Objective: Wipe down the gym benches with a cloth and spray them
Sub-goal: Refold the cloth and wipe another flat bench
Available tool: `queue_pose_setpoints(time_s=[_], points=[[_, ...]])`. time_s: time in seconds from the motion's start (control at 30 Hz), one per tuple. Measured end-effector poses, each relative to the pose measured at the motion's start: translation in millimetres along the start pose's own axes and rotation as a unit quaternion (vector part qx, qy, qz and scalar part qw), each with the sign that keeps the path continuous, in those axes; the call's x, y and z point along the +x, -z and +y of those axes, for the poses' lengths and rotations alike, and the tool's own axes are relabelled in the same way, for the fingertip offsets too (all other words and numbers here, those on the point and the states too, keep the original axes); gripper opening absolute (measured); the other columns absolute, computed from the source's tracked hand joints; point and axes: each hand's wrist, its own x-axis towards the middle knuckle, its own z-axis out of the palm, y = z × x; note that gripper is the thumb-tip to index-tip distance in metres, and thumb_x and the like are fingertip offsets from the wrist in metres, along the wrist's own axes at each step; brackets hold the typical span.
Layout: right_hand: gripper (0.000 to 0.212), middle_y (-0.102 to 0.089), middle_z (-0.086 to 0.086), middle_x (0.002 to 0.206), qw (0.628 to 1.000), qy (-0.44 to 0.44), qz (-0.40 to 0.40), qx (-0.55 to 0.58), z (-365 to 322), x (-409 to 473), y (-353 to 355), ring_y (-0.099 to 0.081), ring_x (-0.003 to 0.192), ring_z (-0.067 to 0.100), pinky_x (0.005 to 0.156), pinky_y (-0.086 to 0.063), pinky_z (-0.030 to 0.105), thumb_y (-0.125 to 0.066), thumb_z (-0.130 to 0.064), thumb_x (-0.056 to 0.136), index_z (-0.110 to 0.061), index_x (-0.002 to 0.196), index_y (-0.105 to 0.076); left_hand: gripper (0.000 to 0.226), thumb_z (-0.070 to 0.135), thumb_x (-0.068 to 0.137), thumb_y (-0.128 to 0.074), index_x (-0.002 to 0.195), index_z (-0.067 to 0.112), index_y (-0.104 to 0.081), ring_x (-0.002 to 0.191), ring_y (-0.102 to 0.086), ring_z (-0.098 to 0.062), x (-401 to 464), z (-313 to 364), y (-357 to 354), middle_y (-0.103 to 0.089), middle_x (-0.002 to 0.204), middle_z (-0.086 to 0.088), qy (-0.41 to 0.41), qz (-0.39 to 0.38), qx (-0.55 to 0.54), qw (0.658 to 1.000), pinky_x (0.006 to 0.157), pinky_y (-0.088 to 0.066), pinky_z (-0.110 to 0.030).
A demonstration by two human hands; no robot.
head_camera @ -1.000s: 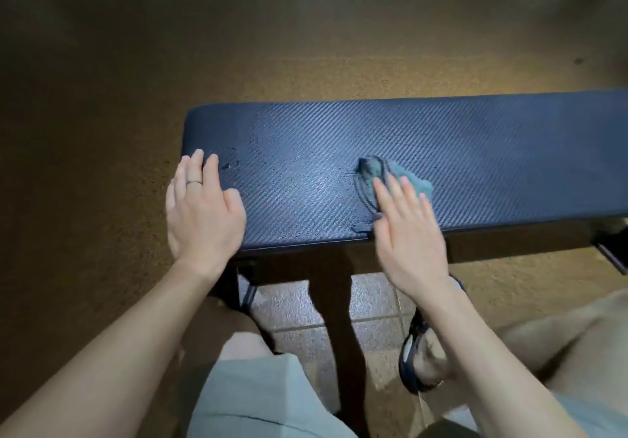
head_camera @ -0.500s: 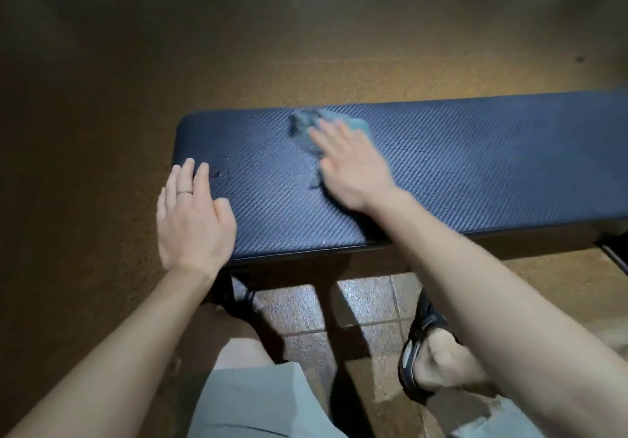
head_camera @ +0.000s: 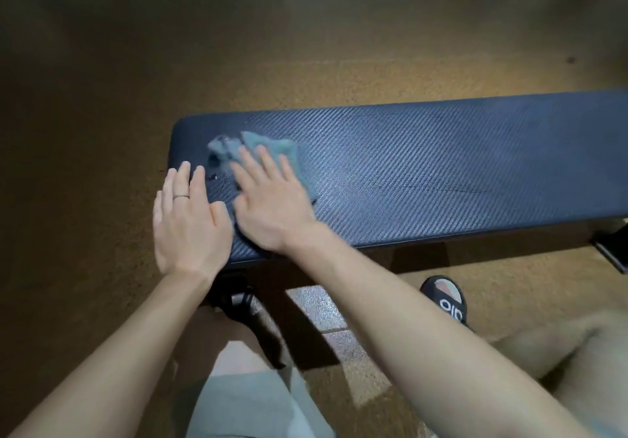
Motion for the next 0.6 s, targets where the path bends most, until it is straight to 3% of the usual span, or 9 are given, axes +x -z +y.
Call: queue_pose_setpoints(time_s=[0.07,0.13,0.27,0.33,0.4,0.5,0.6], points=[[0.061,-0.008,-0.003,0.171,0.999,0.049,-0.019,0.012,3.3,-12.6,0.2,-0.001,0.158,0.019,0.127,0.002,0.044,-0.025,-0.033,0.103,-0.022,0.162,-0.019,0.058,0.021,0.102,-0.039,0.158,0.010,-0.033,0.157,-0.015,-0.022,-0.7,-1.1,0.5,-0.025,0.168,-0.007,-0.003,0.007,-0.005,1.000,0.128,-0.012,-0.043],[0.063,-0.011,-0.005,0.170,1.000,0.016,0.004,-0.004,54.8,-34.2,7.7,-0.003,0.157,0.016,0.128,-0.001,0.042,-0.020,-0.034,0.100,-0.024,0.162,-0.019,0.058,0.022,0.102,-0.039,0.158,0.010,-0.034,0.157,-0.016,-0.023,-1.4,-0.2,1.7,-0.026,0.168,-0.008,-0.007,0.009,-0.012,1.000,0.128,-0.012,-0.043],[0.075,-0.016,0.007,0.170,0.967,-0.245,0.052,-0.043,176.8,-77.0,29.8,-0.010,0.157,0.027,0.126,-0.013,0.050,-0.005,-0.039,0.091,-0.016,0.162,-0.019,0.060,0.024,0.100,-0.036,0.158,0.009,-0.034,0.157,-0.016,-0.024,-1.6,0.8,1.6,-0.026,0.168,-0.008,-0.015,0.013,-0.013,1.000,0.128,-0.012,-0.043],[0.071,-0.017,0.010,0.169,0.942,-0.326,0.067,-0.038,170.6,-75.4,27.5,-0.012,0.156,0.030,0.126,-0.013,0.051,-0.012,-0.036,0.094,-0.013,0.161,-0.021,0.061,0.025,0.098,-0.035,0.157,0.009,-0.035,0.156,-0.018,-0.025,-0.5,0.9,-0.1,-0.028,0.167,-0.010,-0.013,0.019,-0.014,1.000,0.128,-0.013,-0.045],[0.071,-0.022,0.011,0.167,0.950,-0.295,0.091,-0.045,114.3,-62.0,12.1,-0.016,0.155,0.031,0.124,-0.016,0.053,-0.016,-0.035,0.093,-0.011,0.159,-0.026,0.063,0.027,0.096,-0.032,0.156,0.008,-0.037,0.156,-0.019,-0.025,0.0,0.0,-0.5,-0.030,0.166,-0.010,-0.016,0.021,-0.014,1.000,0.127,-0.015,-0.045],[0.068,-0.010,0.001,0.171,0.993,-0.111,0.044,-0.014,31.8,-42.0,-9.2,-0.003,0.158,0.024,0.127,-0.004,0.049,-0.018,-0.037,0.096,-0.019,0.162,-0.020,0.066,0.030,0.095,-0.028,0.156,0.009,-0.036,0.155,-0.020,-0.025,1.1,-2.5,-0.4,-0.030,0.166,-0.010,-0.023,0.021,-0.009,0.999,0.127,-0.016,-0.045],[0.062,-0.011,-0.005,0.170,0.997,-0.071,0.015,-0.003,60.1,-37.6,4.9,-0.004,0.157,0.018,0.128,-0.003,0.044,-0.022,-0.034,0.101,-0.023,0.162,-0.020,0.062,0.027,0.097,-0.033,0.156,0.010,-0.036,0.156,-0.019,-0.024,0.0,-5.0,0.9,-0.030,0.166,-0.009,-0.023,0.017,-0.010,1.000,0.127,-0.016,-0.045]])
